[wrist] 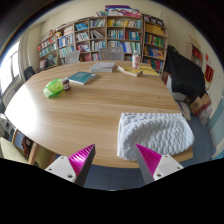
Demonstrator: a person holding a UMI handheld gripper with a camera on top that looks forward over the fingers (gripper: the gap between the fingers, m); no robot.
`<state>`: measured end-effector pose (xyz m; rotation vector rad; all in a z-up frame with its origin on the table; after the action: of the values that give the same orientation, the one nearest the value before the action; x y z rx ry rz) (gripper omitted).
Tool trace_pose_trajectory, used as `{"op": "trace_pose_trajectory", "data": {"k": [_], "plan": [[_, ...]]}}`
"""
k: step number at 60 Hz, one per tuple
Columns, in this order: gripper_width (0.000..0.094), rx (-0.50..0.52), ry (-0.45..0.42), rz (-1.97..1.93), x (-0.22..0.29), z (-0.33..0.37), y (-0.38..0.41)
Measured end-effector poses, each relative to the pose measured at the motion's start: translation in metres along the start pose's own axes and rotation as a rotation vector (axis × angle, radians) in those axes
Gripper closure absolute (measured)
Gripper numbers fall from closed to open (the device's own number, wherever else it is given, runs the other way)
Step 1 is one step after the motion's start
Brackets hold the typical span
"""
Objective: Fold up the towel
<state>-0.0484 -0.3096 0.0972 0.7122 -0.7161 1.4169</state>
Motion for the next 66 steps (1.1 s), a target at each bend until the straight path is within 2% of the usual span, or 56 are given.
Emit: {"op": "trace_pose_trajectory", "data": {"k": [3,12,16,17,18,19,21,25,31,39,46,54,60,66], "plan": [[0.0134,-0.007,-0.012,0.014,0.000,-0.027,-0.013],[0.0181,-0.034,0.028,0.083,-0.024,-0.087,-0.034],[0.0356,-0.076,0.118,0.106,-0.057,-0.102,-0.047],[0.0387,-0.074,0.111,0.110,-0.060,-0.103,-0.046],[0.0437,-0.077,0.055,0.088,-0.051,-0.107,-0.047],[0.0488,-0.092,0.058,0.084,-0.052,-0.110,-0.048],[0.0517,-0.099,0.047,0.073,-0.052,-0.110,-0.050],[0.0519,-0.113,0.056,0.053,-0.053,-0.107,-0.051],[0.0598,-0.120,0.056,0.058,-0.054,-0.110,-0.052],[0.0861,-0.136,0.092,0.133,-0.052,-0.107,-0.062],[0.0893,-0.100,0.089,0.131,-0.052,-0.106,-0.060],[0.0905,-0.003,0.094,0.061,-0.044,-0.099,-0.059],[0.0905,0.032,0.038,0.035,-0.010,-0.085,-0.077],[0.0906,0.043,-0.056,0.017,0.042,-0.063,-0.116]]}}
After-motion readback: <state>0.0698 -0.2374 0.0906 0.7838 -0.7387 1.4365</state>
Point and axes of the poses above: the point between the fingertips, and its own axes, seen from behind it with the camera up: y to the left, x up, z backward, against the way the camera looks, the point moved 1 cm from there along z, backward, against the way the camera looks, and after that the axes turned 10 degrees about -y, right-handed, at the moved point
